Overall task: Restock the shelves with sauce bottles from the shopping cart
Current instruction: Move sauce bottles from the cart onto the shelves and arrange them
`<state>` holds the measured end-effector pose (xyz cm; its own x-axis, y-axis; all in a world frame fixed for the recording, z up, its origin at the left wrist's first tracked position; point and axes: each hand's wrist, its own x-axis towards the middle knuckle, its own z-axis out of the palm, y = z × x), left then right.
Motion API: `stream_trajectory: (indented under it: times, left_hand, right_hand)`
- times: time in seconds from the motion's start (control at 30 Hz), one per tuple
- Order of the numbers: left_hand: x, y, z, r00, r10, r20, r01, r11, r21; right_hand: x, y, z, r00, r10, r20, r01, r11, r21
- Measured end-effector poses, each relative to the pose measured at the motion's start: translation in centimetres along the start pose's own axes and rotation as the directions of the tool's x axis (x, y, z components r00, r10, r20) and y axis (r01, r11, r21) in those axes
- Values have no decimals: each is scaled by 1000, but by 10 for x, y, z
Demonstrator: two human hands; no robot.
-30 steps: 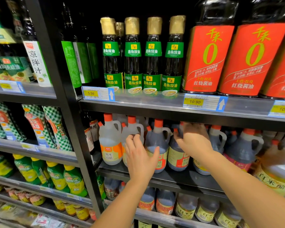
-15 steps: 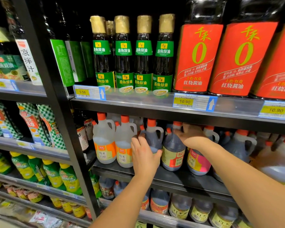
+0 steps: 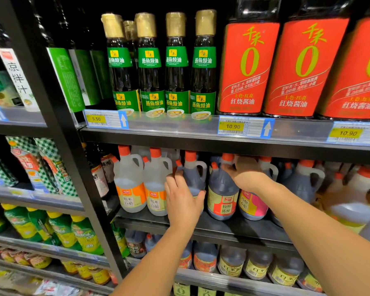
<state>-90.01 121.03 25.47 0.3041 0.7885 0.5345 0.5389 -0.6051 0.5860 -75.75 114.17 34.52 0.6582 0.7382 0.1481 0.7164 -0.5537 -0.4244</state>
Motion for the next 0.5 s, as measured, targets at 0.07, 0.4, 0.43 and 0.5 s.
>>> stream_trajectory:
  times: [0.07,0.4,0.43,0.5]
  left_hand:
    - [0,0,0,1000,8,2,-8,1000,8]
    - [-1,-4,0,1000,22,-10,-22,1000,22]
    - [-1,-4,1,1000,24,-11,-24,999,25]
    - [-1,-4,1,1000,25,-15,-25,999,30]
  right_hand:
    - [-5,0,-1,1000,-12,-19,12,1000,-7]
    - [-19,1,6,988,-87,-129,84,996,-29]
    - [-20,1,7,988,-77,-134,76,997,-14]
    - [-21,0,7,989,-61,-138,62,998,1]
